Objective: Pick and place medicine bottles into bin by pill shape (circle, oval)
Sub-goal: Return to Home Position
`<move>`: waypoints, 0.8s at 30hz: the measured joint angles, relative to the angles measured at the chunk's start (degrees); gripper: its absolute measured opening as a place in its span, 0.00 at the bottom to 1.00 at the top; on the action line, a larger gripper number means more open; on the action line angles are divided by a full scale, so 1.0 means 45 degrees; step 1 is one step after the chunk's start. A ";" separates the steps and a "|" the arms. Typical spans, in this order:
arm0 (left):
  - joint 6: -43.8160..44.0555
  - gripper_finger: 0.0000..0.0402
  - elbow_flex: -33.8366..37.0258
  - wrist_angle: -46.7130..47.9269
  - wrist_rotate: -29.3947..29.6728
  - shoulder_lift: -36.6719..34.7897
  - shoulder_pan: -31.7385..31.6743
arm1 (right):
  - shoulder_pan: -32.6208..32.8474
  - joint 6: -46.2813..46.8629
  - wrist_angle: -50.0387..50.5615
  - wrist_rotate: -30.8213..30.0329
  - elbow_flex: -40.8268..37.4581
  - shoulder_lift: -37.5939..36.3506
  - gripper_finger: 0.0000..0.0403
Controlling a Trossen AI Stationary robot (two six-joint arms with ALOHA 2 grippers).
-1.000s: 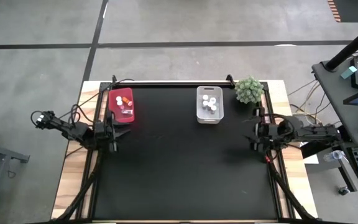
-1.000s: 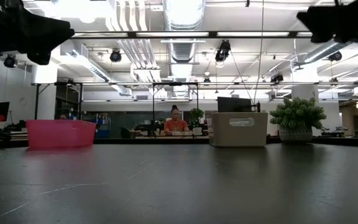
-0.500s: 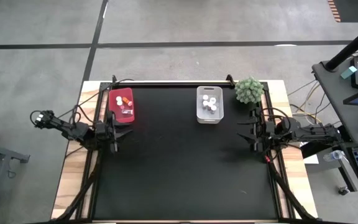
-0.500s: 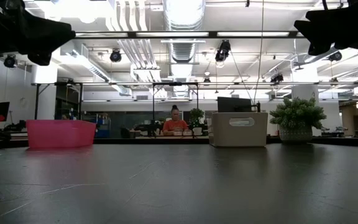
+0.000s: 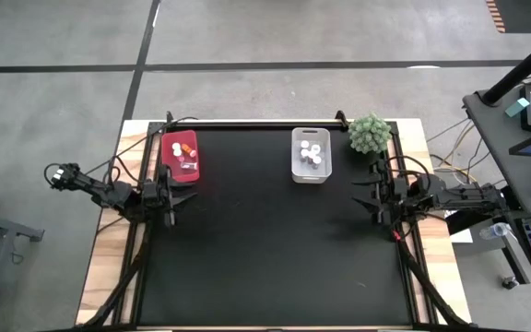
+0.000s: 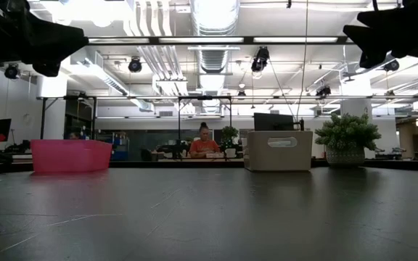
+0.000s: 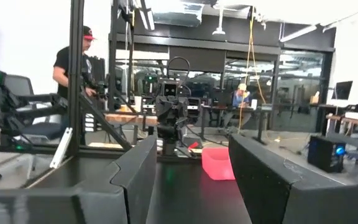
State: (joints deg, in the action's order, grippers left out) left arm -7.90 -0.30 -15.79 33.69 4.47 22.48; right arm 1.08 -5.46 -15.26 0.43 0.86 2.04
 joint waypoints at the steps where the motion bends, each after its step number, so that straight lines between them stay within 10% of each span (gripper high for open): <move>1: 0.0000 0.28 0.0000 0.0000 0.0000 0.0000 0.0000 | 0.0000 0.0156 0.0003 0.0002 0.0000 0.0000 0.48; 24: 0.0000 0.28 0.0010 0.0012 -0.0003 0.0005 0.0000 | 0.0005 0.0859 0.2547 -0.0137 -0.0029 0.0088 0.48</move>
State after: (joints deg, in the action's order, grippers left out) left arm -7.90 -0.25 -15.74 33.68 4.49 22.48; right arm 1.10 -1.59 -3.80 -0.19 0.73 2.44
